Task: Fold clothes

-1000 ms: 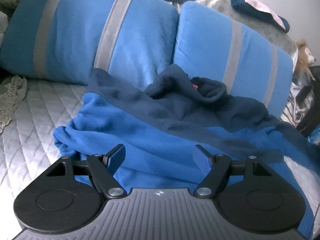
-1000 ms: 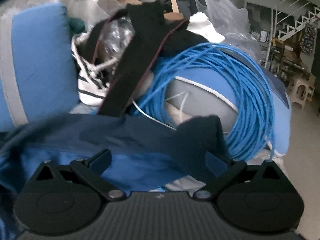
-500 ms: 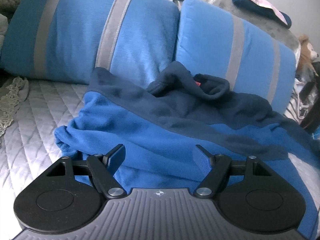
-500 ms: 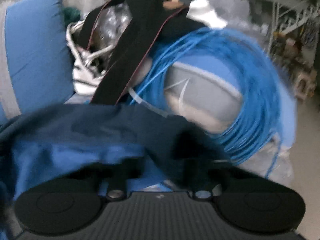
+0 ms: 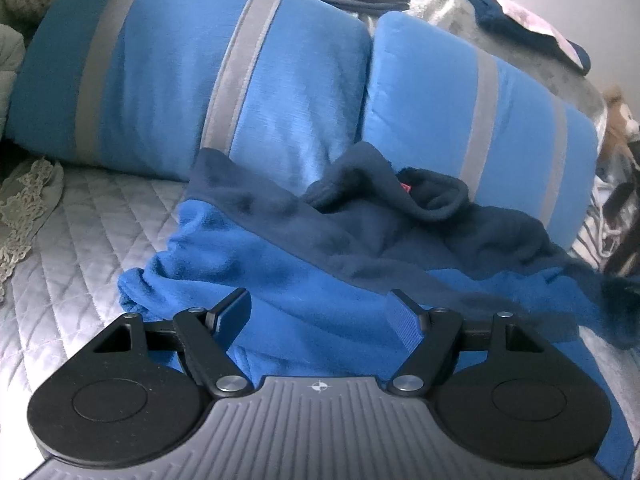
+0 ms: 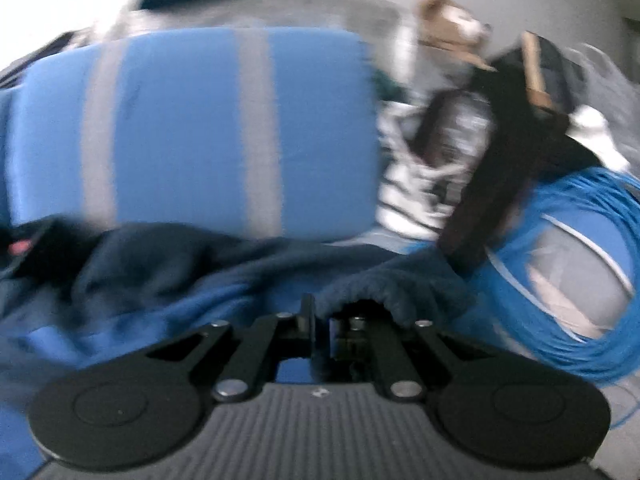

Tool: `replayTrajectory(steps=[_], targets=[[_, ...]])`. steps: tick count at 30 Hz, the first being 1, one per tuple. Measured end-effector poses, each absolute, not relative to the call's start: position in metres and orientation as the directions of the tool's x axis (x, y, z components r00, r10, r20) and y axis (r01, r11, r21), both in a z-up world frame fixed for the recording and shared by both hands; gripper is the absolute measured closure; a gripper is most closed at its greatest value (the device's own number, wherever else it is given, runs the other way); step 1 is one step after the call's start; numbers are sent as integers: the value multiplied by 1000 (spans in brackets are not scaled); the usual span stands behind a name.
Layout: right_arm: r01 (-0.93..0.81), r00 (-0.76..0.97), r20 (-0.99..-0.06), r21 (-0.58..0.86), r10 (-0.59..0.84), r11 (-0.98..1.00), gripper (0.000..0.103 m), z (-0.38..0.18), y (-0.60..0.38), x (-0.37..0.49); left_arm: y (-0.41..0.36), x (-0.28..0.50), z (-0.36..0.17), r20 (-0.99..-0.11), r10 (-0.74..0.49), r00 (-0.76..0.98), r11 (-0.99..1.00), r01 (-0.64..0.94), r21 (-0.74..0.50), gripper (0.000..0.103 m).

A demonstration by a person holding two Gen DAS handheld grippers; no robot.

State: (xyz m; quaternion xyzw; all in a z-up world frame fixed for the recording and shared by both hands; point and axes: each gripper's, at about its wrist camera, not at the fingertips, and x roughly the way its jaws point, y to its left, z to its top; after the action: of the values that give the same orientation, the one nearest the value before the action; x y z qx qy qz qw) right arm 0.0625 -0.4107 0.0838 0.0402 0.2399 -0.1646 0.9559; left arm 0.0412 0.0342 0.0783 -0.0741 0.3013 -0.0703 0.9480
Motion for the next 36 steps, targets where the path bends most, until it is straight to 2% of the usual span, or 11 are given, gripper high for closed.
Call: replayTrajectory(steps=[8,12,18,23,30,36], targets=[[0,859,-510,72,37,997,96,88,-331,63,38,38,81,-554,-203,807,974,106,-202,29],[-114,852,-512,13,105,993,96,86,-293,52,36,37,81,-561,-209,801,973,114,-200,29],[-161,853,-508,-42,117,986,96,85,-268,44,26,35,78,-572,-255,779,964,161,-209,29],[-140,876,-469,-23,113,990,96,98,-270,42,19,35,75,-578,-276,768,960,191,-204,29],[-66,942,-328,28,71,997,96,130,-283,31,18,39,67,-587,-254,768,966,172,-194,29],[-146,923,-351,54,156,988,96,133,-269,29,17,38,68,-577,-252,777,966,164,-201,29]])
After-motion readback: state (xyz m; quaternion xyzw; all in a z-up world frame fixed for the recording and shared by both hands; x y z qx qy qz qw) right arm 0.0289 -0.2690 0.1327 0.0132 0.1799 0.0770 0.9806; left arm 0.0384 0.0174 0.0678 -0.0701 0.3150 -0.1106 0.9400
